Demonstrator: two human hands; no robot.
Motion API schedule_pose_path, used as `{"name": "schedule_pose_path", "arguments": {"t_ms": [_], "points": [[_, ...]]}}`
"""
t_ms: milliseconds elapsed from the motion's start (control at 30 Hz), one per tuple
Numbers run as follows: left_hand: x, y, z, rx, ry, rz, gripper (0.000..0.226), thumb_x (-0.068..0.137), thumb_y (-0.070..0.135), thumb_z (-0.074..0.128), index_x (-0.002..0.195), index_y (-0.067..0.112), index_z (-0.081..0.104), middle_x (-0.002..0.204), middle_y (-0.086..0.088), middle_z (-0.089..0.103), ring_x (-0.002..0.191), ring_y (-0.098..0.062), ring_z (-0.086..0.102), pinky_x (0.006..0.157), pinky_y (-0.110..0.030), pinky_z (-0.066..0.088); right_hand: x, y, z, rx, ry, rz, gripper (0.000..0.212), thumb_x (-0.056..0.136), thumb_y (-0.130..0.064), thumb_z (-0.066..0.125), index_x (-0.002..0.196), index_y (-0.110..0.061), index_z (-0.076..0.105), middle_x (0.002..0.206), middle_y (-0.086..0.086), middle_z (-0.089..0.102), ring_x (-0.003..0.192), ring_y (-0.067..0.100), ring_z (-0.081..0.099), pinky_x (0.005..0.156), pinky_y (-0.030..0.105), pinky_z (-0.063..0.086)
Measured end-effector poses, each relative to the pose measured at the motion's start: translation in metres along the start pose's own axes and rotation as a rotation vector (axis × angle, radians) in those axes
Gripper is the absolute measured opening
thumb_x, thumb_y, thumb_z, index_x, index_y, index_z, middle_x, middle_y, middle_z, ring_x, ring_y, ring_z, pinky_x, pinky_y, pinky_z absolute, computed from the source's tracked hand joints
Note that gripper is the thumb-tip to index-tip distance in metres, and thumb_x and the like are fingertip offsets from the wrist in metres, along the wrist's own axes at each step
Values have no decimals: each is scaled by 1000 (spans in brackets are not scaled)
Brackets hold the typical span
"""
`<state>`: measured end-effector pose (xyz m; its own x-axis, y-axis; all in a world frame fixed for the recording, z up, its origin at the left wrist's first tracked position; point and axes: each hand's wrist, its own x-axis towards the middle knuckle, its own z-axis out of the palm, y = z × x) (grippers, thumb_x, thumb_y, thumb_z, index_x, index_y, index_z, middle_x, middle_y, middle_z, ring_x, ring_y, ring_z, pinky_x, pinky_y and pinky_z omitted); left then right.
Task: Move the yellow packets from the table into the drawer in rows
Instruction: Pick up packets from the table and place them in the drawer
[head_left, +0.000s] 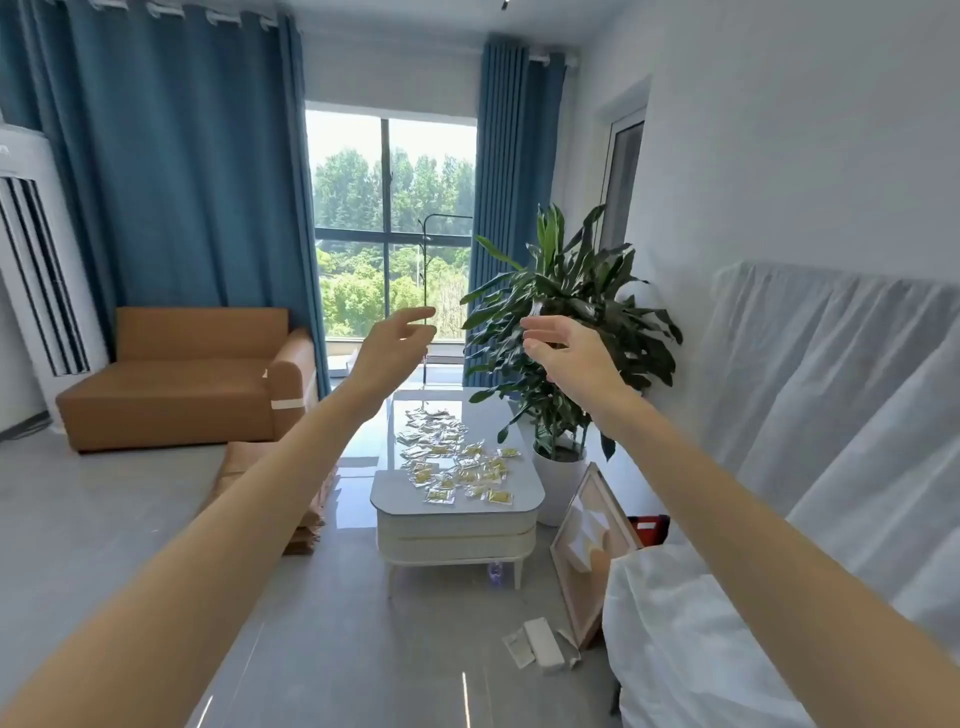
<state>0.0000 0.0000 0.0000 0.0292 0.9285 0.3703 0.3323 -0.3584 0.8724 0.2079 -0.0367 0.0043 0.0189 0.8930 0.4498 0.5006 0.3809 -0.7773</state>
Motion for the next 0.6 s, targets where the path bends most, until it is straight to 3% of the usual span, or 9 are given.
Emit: {"name": "schedule_pose_path", "arguments": {"t_ms": [300,600], "points": [[143,-127,-2,0,-48,-112,33,95,25,47,128,27,54,118,0,61,107,-22,60,100,-41,46,131,95,98,2,-27,126,32,96,-21,55,128,-18,58,116,-5,61,104,13,57,88,28,46],[251,-266,24,6,-115,-262,32,96,21,48,127,20,55,118,-6,63,97,-19,59,83,-28,43,235,210,176,11,-111,267,30,95,-22,57,125,-22,58,121,-4,61,105,20,60,86,31,48]]}}
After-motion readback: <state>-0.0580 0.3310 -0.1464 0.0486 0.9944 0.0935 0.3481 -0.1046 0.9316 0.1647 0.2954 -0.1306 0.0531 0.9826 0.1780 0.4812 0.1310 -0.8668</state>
